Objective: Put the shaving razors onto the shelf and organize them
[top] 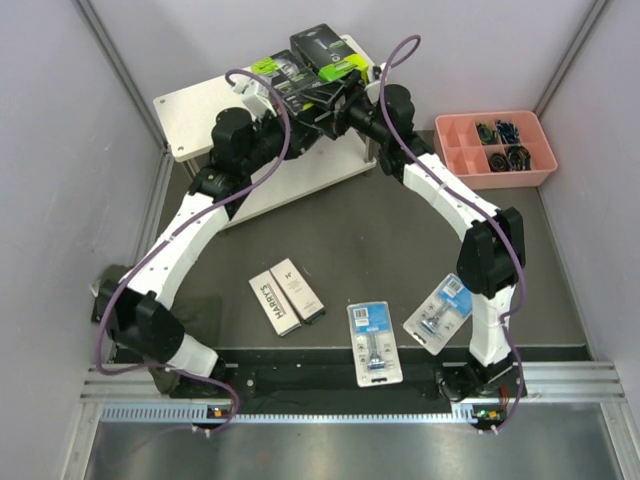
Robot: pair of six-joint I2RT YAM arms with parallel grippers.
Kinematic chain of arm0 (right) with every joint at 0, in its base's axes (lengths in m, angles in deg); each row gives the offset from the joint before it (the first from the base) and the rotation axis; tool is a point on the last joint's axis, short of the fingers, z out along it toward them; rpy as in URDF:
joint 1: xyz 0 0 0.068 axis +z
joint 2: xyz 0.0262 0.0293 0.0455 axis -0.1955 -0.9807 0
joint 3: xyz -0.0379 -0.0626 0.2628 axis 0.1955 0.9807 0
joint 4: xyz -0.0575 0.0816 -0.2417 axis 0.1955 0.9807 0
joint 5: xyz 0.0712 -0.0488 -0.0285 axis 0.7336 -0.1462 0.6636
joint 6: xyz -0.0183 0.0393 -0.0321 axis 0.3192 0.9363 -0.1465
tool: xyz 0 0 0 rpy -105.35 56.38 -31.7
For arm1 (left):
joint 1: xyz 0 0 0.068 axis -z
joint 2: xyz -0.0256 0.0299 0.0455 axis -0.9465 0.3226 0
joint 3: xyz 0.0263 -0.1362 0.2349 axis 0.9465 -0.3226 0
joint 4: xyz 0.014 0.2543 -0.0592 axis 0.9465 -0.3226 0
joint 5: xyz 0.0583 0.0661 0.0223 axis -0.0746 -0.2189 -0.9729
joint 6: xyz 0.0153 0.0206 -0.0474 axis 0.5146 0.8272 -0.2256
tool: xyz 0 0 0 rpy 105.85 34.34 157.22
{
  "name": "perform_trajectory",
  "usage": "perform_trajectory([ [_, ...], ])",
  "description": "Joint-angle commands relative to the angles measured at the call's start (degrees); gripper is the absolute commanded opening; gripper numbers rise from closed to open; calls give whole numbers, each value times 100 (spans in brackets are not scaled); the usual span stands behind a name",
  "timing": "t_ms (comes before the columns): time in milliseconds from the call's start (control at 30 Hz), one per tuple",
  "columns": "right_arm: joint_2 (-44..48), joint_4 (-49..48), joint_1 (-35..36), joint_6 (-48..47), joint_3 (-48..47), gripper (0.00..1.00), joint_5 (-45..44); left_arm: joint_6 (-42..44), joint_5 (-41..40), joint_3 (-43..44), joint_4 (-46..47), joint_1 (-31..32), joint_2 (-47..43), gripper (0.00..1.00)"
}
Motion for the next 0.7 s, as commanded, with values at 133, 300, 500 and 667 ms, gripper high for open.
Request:
perform_trajectory([
  [133,380,-298,-87,83,-30,73,130,-160,364,742,411,-485,613,0],
  [300,353,-316,-96,101,-30,74,174,-169,469,866,446,-617,780,0],
  [500,318,-307,-96,109,-39,74,235,-256,592,980,568,-644,990,0],
  [667,440,-342,-96,101,136,74,332,-274,601,1041,613,-652,1114,0],
])
